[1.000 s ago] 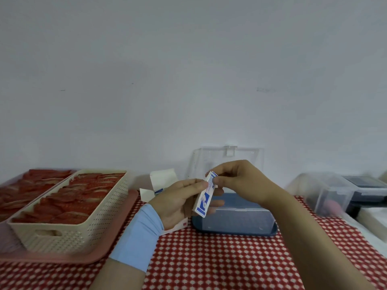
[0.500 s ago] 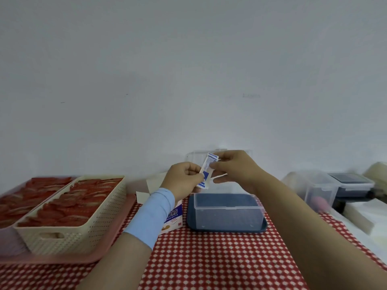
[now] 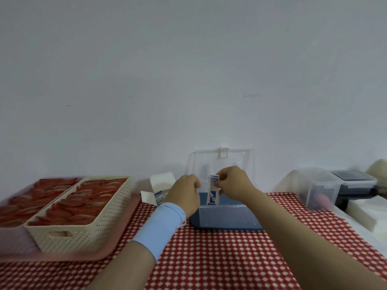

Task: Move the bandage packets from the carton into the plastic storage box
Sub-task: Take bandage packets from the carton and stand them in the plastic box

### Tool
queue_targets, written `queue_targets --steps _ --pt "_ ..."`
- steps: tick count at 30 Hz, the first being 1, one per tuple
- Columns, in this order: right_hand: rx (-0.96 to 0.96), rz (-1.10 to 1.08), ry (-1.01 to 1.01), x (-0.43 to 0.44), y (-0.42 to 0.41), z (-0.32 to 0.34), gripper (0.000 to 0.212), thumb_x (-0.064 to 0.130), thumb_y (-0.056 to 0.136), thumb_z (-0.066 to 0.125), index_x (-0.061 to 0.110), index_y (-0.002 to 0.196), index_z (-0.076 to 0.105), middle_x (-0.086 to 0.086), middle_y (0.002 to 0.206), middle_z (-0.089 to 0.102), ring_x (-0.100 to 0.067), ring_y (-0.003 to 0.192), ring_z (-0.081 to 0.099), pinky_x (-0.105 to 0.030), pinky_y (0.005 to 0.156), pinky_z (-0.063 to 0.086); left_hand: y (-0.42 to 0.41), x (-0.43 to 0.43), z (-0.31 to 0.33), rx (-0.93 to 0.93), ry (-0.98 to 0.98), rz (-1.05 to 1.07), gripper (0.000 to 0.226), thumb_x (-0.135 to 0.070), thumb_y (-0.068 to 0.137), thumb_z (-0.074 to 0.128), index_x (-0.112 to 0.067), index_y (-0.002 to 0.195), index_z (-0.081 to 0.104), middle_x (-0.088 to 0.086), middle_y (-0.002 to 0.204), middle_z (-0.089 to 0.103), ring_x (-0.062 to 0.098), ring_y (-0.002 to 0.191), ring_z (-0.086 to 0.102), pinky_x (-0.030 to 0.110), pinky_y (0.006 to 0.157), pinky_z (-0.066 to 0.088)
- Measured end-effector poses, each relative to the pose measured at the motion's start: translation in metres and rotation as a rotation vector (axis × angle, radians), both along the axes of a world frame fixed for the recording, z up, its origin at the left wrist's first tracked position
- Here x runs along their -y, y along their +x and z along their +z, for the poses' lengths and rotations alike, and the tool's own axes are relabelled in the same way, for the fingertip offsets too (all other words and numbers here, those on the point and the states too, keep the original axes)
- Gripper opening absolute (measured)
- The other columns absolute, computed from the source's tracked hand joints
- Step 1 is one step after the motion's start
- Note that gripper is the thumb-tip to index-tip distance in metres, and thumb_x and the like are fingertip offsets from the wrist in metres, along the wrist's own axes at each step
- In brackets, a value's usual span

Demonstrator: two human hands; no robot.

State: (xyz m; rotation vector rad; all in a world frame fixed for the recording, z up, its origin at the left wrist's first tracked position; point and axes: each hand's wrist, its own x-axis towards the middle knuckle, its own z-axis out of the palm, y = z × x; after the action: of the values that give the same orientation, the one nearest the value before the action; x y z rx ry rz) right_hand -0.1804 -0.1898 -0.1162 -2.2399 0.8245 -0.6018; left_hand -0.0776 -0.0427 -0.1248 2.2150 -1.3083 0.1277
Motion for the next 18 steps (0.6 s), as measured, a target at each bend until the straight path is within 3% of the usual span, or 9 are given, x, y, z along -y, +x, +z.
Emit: queue_targets --steps 3,6,8,11,12,14,18 --pt "-0.077 0.009 -0.037 0.0 0.007 -0.01 0.018 0.014 0.09 0.064 -0.001 0.087 0.073 -0.016 0.084 0.075 -0.028 0.079 0.073 -0.046 0.074 0.061 -0.002 -0.003 -0.016 -0.018 0.126 0.101 0.024 -0.011 0.095 0.044 -0.012 0.101 0.067 0.004 0.105 0.067 0.02 0.094 0.063 0.026 0.077 0.048" --pt "-0.123 0.012 -0.049 0.0 0.011 -0.018 0.02 0.015 0.09 0.062 -0.001 0.082 0.072 -0.017 0.085 0.074 -0.029 0.081 0.073 -0.043 0.074 0.061 0.006 -0.011 -0.027 -0.038 0.36 0.134 0.025 -0.014 0.092 0.047 -0.011 0.098 0.071 0.006 0.103 0.07 0.023 0.093 0.064 0.031 0.083 0.054" --pt "-0.149 0.019 -0.022 0.002 0.015 -0.022 0.019 0.014 0.09 0.064 0.0 0.081 0.072 -0.017 0.085 0.074 -0.029 0.081 0.073 -0.041 0.074 0.061 0.012 -0.013 -0.029 -0.046 0.381 0.136 0.024 -0.012 0.091 0.048 -0.011 0.098 0.071 0.006 0.104 0.069 0.023 0.094 0.063 0.033 0.087 0.055" --pt "-0.223 0.022 0.005 0.005 0.024 -0.025 0.019 0.013 0.087 0.067 -0.004 0.077 0.07 -0.022 0.088 0.074 -0.032 0.085 0.073 -0.045 0.078 0.061 0.016 -0.006 -0.026 -0.135 0.403 0.1 0.024 -0.007 0.093 0.044 -0.009 0.076 0.061 0.013 0.098 0.067 0.027 0.093 0.063 0.028 0.078 0.049" --pt "-0.254 0.026 0.006 0.007 0.029 -0.027 0.018 0.012 0.085 0.067 -0.004 0.076 0.069 -0.023 0.09 0.073 -0.034 0.088 0.072 -0.045 0.08 0.061 0.018 0.0 -0.026 -0.165 0.4 0.084 0.025 -0.008 0.094 0.042 -0.007 0.077 0.061 0.018 0.102 0.067 0.03 0.097 0.064 0.029 0.077 0.048" --pt "-0.362 0.026 -0.016 0.007 0.036 -0.029 0.017 0.012 0.086 0.066 -0.004 0.078 0.068 -0.021 0.09 0.071 -0.032 0.089 0.07 -0.039 0.08 0.06 0.021 0.009 -0.026 -0.271 0.376 0.067 0.026 -0.012 0.097 0.042 -0.001 0.1 0.066 0.021 0.113 0.067 0.035 0.106 0.064 0.037 0.088 0.052" --pt "-0.615 0.026 -0.019 0.005 0.048 -0.027 0.026 0.019 0.09 0.069 0.01 0.071 0.054 -0.005 0.072 0.057 -0.016 0.062 0.056 -0.023 0.054 0.044 0.019 0.019 -0.027 -0.344 0.401 0.025 0.026 -0.006 0.098 0.05 0.003 0.121 0.059 0.018 0.124 0.06 0.031 0.112 0.059 0.033 0.094 0.048"
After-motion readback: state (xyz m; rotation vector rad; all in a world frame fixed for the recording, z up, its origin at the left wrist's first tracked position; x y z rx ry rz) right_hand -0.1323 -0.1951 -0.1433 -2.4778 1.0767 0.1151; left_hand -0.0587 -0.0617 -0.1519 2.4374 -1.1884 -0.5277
